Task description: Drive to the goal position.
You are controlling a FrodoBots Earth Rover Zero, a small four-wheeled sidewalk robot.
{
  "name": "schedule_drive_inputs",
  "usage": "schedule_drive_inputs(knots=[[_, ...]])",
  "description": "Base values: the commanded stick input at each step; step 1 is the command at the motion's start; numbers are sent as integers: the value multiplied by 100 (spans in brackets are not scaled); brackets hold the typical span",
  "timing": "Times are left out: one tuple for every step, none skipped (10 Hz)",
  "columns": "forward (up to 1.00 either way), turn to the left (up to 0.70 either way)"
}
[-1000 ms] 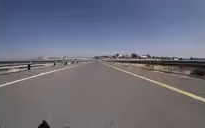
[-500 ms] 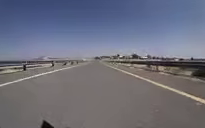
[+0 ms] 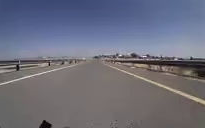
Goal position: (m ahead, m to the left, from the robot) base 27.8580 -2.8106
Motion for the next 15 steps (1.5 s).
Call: schedule_drive_inputs(knots=[[100, 0], [100, 0], [100, 6], [100, 19], [100, 0], [100, 0], [100, 0], [100, 0], [100, 0], [100, 0], [100, 0], [100, 0], [100, 0], [100, 0], [100, 0]])
